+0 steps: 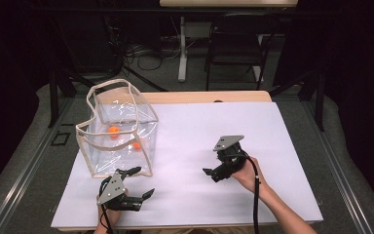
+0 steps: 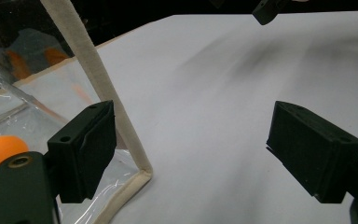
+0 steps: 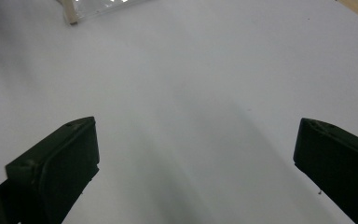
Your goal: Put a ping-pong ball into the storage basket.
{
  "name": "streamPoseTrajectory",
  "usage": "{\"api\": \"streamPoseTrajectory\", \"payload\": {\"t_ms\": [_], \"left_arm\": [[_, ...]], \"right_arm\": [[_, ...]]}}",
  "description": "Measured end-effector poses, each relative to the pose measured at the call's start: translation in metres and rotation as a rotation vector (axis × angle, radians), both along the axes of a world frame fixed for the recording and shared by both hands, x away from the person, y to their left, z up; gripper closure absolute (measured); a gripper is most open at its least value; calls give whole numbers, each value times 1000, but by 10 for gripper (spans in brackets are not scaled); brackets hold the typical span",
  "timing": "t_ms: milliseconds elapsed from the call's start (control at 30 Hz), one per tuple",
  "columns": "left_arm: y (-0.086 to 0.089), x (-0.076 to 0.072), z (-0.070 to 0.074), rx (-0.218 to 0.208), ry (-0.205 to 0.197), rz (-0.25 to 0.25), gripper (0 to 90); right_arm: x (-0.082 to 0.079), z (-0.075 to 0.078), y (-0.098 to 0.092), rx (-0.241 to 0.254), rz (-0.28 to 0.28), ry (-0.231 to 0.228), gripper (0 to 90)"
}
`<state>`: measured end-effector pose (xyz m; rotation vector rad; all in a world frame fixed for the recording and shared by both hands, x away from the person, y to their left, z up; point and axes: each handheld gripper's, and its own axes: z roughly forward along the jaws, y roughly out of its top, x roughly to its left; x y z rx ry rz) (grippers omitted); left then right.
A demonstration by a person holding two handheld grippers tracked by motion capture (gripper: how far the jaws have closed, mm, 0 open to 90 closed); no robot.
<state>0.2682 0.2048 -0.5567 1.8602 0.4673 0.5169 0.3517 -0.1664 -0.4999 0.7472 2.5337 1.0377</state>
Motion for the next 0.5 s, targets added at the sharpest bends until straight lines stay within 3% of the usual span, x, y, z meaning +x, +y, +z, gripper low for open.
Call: {"api": "streamPoseTrajectory", "payload": {"t_ms": [500], "left_arm": [[0, 0, 0, 0, 0, 3, 156]], "right_arm": [[-14, -11, -18, -2, -26, 2, 0]]}}
